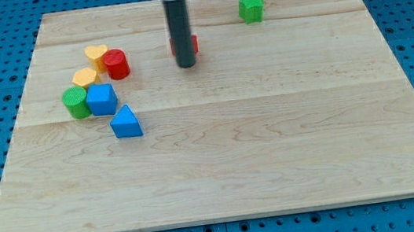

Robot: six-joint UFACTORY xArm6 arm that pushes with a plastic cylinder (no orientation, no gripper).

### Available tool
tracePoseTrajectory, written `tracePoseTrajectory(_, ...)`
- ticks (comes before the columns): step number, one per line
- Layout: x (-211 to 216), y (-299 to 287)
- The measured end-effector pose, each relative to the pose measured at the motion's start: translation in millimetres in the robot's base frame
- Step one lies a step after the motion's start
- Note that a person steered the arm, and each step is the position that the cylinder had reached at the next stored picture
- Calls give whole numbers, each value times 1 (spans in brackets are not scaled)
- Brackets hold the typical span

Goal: Move the red star diagonally bottom left to the green star

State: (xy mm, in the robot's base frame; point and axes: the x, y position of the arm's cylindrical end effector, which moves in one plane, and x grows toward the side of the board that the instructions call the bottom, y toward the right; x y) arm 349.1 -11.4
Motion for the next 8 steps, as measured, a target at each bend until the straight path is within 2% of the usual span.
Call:
tracePoseTrajectory(1, 11, 2)
tracePoseTrajectory(2, 19, -31)
tracePoseTrajectory(4, -56, -102)
tracePoseTrajectory(5, -56, -28)
tracePoseTrajectory(6, -33, 6)
tracePoseTrajectory(7, -36, -36)
tracePoseTrajectory(8, 5, -48)
